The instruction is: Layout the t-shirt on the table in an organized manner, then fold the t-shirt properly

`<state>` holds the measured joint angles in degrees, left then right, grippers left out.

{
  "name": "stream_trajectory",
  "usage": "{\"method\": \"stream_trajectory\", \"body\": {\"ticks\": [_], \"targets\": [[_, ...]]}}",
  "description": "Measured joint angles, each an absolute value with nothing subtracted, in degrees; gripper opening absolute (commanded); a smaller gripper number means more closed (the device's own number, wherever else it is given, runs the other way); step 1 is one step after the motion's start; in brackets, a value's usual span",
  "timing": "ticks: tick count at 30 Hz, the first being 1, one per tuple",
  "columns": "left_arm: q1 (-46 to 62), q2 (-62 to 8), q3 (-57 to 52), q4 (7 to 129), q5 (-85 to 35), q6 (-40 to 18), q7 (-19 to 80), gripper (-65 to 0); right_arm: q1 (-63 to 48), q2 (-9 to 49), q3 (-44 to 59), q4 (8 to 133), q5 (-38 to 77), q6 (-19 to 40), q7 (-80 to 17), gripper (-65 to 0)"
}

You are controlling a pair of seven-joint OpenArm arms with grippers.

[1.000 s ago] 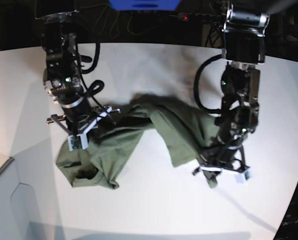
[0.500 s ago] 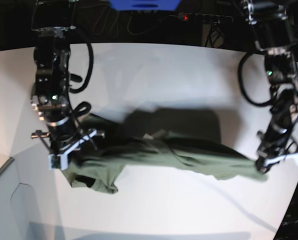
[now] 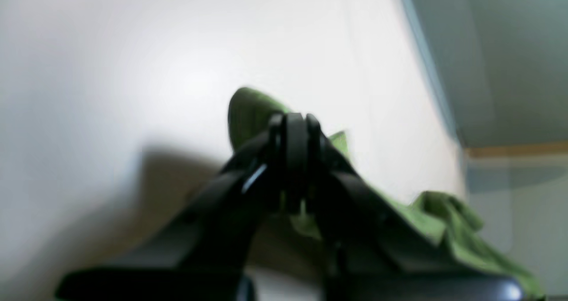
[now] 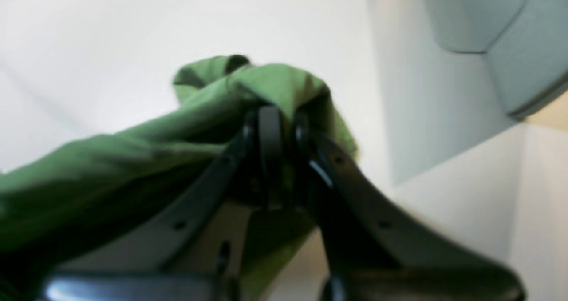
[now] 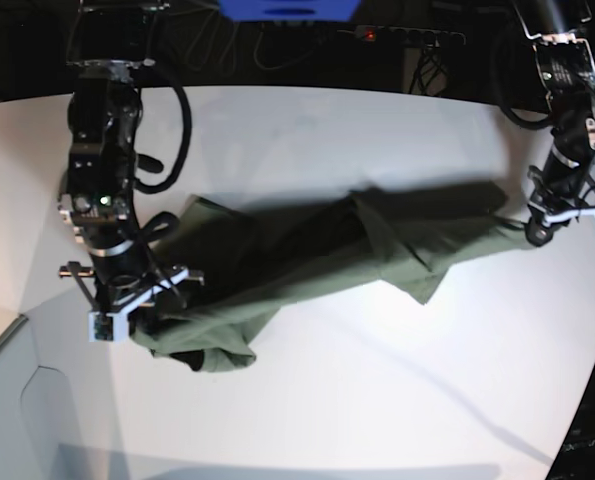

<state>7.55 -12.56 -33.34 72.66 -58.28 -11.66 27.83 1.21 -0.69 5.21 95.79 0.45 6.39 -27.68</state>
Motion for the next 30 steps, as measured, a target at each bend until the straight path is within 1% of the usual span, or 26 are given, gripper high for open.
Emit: {"method": "stream_trajectory", "body": {"ticks": [2, 4, 6, 8, 10, 11, 15, 18, 20, 22, 24, 27, 30], "targets": [[7.49, -12.56, -33.34, 68.88, -58.35, -13.61, 28.16, -63.9, 0.93, -0.67, 5.26, 95.79, 0.43, 6.39, -27.88, -65.0], [7.60, -12.56, -33.34, 66.63, -58.17, -14.15, 28.45, -59.8, 0.97, -0.67, 5.26, 95.79, 0.45, 6.39, -27.81, -65.0], [7.94, -12.58, -33.34, 66.06, -58.17, -13.89, 28.49, -51.3, 0.80, -0.64, 5.26, 95.79, 0.40, 6.39, -27.81, -65.0], [8.34, -12.86, -33.34, 66.04, -58.19, -13.93, 28.08, -40.4, 0.19, -0.64, 5.37, 95.79, 0.27, 6.39, -27.68, -65.0], [9.74, -12.99, -33.32, 66.63, -58.54, -14.15, 27.88, -33.2, -0.05, -0.64, 5.37, 95.77, 0.27, 6.39, -28.03, -65.0], [10.68, -12.84, -33.30, 67.46, -58.50, -14.33, 28.10, -32.3, -0.19, -0.64, 5.37, 95.77, 0.27, 6.39, -27.77, -65.0], [14.66, -12.51, -33.34, 74.83, -58.28, -13.93, 28.42, -32.5, -0.71, -0.64, 5.37, 95.77, 0.30, 6.39, -27.62, -65.0], [13.89, -12.69, -33.52, 80.36, -58.37, -13.76, 27.92, -32.5, -1.37, -0.64, 5.37, 95.74, 0.27, 6.39, -27.66, -65.0], [11.18, -12.64, -33.28, 81.69, -58.78, -14.55, 27.66, -32.5, -1.56, -0.64, 5.34, 95.70, 0.25, 6.39, -27.42, -65.0], [6.98, -12.40, -33.04, 81.01, -57.95, -13.89, 28.71, -32.5, -1.91, -0.64, 5.37, 95.70, 0.25, 6.39, -27.40, -65.0], [2.46, -12.16, -30.68, 78.48, -57.69, -14.00, 27.20, -32.5, -2.22, -0.64, 5.37, 95.70, 0.25, 6.39, -27.46, -65.0], [-3.92, -10.70, -26.09, 73.45, -52.42, -13.37, 28.14, -32.5, -2.11, -0.60, 4.69, 95.64, 0.14, 6.39, -27.75, -65.0], [-9.58, -9.65, -20.38, 67.81, -45.23, -5.93, 27.90, -32.5, -2.07, -0.64, 3.60, 95.66, 0.08, 6.39, -27.64, -65.0]]}}
